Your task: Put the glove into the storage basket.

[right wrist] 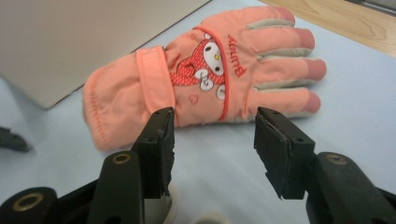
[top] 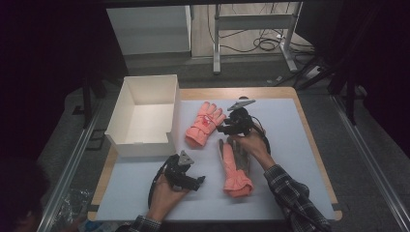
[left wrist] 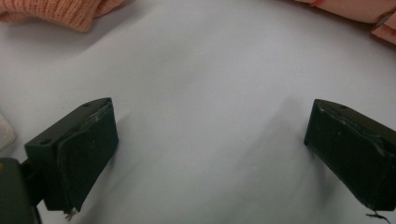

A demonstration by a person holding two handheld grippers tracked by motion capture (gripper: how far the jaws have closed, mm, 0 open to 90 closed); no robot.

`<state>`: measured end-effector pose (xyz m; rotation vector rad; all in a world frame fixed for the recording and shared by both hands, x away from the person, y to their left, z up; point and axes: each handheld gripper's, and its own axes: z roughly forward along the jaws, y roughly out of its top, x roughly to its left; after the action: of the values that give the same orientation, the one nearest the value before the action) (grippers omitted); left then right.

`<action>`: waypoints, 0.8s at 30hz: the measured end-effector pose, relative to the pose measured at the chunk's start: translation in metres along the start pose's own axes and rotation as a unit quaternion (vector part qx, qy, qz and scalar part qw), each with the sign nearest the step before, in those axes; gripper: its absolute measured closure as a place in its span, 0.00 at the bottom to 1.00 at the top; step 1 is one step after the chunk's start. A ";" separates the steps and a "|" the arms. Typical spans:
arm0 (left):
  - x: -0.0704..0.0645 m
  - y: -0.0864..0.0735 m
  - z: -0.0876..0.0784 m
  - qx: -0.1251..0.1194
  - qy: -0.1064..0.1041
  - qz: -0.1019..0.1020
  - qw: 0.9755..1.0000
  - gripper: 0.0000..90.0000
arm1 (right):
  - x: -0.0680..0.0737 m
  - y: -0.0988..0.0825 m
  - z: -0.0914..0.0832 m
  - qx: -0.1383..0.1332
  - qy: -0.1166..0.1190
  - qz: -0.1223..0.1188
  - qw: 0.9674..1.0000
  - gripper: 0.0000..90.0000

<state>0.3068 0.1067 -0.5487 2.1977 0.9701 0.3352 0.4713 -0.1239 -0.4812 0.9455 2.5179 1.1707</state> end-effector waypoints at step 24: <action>0.000 0.000 0.000 0.000 0.000 0.000 1.000 0.03 | -0.001 0.033 0.070 0.021 -0.009 -0.010 1.000 0.48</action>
<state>0.3069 0.1066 -0.5486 2.1976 0.9692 0.3349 0.5182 -0.0659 -0.5031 0.9356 2.5405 1.1029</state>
